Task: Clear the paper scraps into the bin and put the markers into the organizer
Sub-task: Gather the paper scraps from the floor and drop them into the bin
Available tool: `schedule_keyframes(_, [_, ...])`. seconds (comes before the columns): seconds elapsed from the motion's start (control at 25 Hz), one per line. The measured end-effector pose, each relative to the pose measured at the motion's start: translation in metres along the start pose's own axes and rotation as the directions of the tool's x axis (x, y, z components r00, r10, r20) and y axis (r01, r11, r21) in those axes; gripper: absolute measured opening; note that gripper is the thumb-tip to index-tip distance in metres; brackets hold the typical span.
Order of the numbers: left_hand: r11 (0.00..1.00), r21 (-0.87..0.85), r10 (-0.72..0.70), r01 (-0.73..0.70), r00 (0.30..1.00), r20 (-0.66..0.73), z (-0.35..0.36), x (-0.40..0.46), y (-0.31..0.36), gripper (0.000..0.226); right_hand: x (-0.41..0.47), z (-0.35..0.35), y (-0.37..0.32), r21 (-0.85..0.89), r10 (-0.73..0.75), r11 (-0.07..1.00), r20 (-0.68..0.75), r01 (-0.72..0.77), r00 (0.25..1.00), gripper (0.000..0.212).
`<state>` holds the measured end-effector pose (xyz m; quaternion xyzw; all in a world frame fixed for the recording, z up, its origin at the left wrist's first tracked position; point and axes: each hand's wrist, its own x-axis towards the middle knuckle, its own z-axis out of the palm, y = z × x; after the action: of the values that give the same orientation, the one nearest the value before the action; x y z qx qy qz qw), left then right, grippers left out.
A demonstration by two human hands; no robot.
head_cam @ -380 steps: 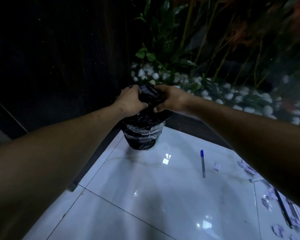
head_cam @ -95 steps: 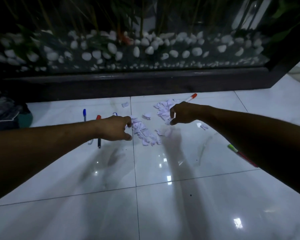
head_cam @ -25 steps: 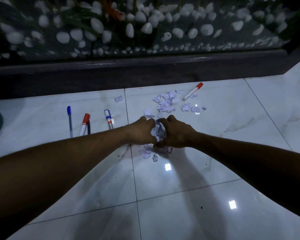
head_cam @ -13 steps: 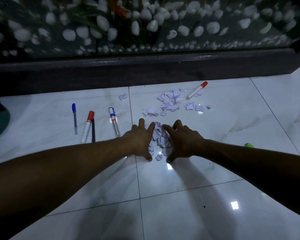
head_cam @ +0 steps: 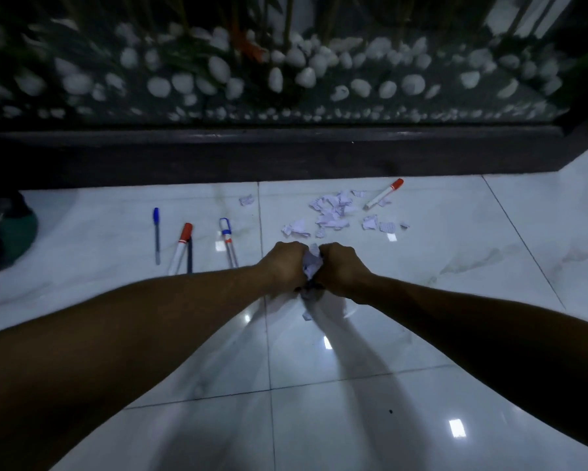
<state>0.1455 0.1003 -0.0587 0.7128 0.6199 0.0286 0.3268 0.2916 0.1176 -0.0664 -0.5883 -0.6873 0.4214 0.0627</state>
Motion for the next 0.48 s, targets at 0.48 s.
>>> schedule_keyframes(0.48, [0.937, -0.347, -0.070, -0.031, 0.958, -0.277, -0.135, -0.073, -0.011, 0.015, -0.021, -0.050, -0.153, 0.001, -0.264, 0.964, -0.095, 0.266, 0.960, 0.005])
